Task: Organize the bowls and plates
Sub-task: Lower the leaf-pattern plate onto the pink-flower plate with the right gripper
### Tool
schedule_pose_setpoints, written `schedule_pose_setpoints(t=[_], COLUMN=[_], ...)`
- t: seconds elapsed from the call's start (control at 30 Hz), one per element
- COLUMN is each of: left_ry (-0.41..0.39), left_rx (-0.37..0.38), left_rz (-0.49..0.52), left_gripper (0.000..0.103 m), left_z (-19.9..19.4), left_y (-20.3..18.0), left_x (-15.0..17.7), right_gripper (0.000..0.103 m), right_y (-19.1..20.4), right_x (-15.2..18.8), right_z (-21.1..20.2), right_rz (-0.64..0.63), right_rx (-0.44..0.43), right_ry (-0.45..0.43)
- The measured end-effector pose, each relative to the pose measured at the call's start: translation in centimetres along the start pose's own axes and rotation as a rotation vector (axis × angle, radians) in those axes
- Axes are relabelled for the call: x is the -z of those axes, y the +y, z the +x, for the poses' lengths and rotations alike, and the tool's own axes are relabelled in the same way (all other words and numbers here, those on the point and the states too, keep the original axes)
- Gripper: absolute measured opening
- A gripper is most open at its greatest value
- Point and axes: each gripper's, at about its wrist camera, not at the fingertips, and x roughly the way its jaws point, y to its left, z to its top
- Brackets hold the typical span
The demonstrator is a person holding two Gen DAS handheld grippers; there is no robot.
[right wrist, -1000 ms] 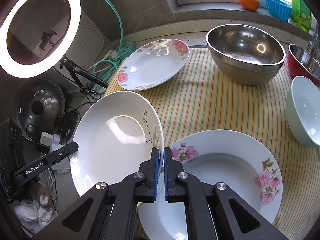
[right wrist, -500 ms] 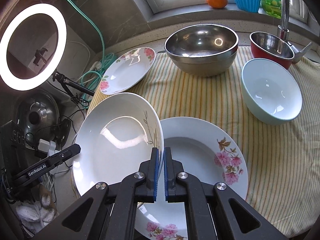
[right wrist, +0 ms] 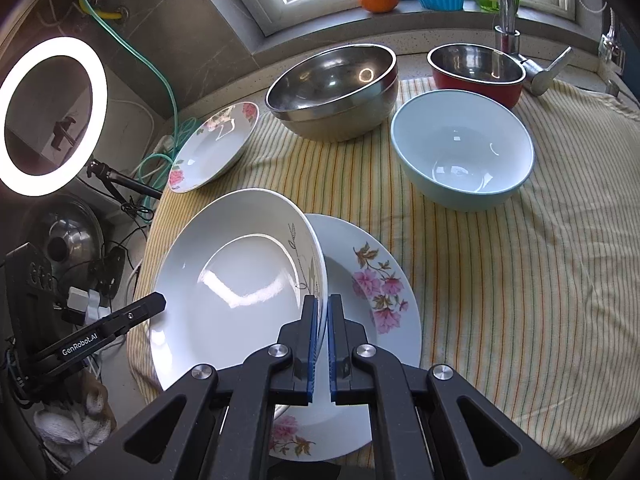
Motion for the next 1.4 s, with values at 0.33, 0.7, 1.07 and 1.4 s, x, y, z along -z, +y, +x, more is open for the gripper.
schedule_pose_setpoints(t=[0.33,0.7,1.07,1.4], left_ry=[0.039,0.057,0.068,0.071], left_rx=[-0.002,-0.008,-0.019,-0.021], left_rz=[0.03,0.052,0.061,0.068], left_gripper=[0.008,0.008,0.008,0.008], left_z=[1.4,2.2,2.6,2.7], left_y=[-1.2,-2.1,-2.2,-2.2], left_x=[0.7,0.9,1.0,1.0], right_gripper=[0.005,0.005,0.004,0.005], right_y=[-2.1,-3.2,-3.3,-3.2], right_x=[0.9,1.6,1.7,1.9], right_z=[-0.2,0.2,0.8,1.2], right_rz=[0.025,0.044,0.044,0.034], right_rx=[0.026,0.042,0.048,0.051], right_ry=[0.015,0.032,0.049,0.065])
